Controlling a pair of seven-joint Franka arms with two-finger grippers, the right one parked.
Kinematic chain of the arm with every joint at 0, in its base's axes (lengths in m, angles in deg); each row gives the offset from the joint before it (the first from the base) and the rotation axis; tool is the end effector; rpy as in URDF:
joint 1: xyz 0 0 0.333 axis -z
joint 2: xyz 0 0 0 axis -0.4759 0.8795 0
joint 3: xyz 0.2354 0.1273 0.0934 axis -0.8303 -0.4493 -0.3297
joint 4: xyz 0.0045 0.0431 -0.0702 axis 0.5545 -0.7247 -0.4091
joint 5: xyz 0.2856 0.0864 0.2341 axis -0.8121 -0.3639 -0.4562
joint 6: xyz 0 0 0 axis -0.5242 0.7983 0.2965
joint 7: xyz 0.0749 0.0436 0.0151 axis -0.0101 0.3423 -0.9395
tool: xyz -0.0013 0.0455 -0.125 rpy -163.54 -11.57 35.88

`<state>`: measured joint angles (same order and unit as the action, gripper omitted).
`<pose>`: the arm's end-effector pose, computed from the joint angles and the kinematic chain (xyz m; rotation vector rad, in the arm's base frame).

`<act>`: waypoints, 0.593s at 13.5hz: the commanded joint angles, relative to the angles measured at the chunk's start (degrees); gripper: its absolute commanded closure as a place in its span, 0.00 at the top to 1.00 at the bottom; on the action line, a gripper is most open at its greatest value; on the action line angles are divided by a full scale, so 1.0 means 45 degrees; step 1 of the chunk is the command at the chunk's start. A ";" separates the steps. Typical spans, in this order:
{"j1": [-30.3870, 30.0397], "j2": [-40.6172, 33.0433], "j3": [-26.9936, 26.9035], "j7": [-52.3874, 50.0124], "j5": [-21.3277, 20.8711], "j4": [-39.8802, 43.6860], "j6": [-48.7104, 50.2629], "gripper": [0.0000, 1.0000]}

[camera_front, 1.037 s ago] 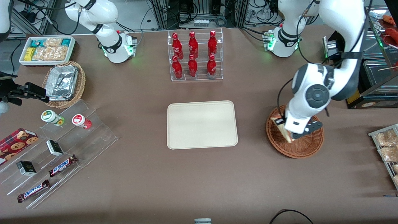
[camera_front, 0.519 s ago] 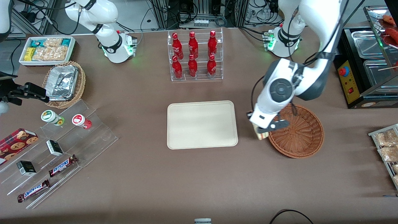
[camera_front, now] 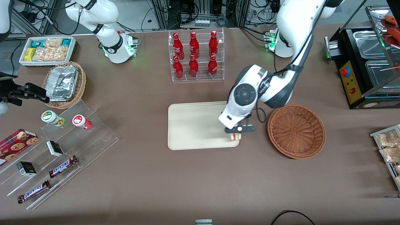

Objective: Place sandwich from basket to tray
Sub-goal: 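Lift the sandwich and carry it with the left gripper over the tray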

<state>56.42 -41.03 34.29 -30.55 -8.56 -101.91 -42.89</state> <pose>0.5160 -0.3730 0.2661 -3.1048 -0.0077 0.2306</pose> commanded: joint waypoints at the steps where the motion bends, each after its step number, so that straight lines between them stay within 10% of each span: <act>1: 0.0729 0.1381 -0.0177 0.0274 0.0203 0.1738 0.0449 0.00; 8: 0.1531 0.3355 0.0233 -0.0369 0.0691 0.3985 0.0371 0.00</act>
<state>62.88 -28.95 35.47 -30.91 -6.51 -89.18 -42.89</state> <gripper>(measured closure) 0.850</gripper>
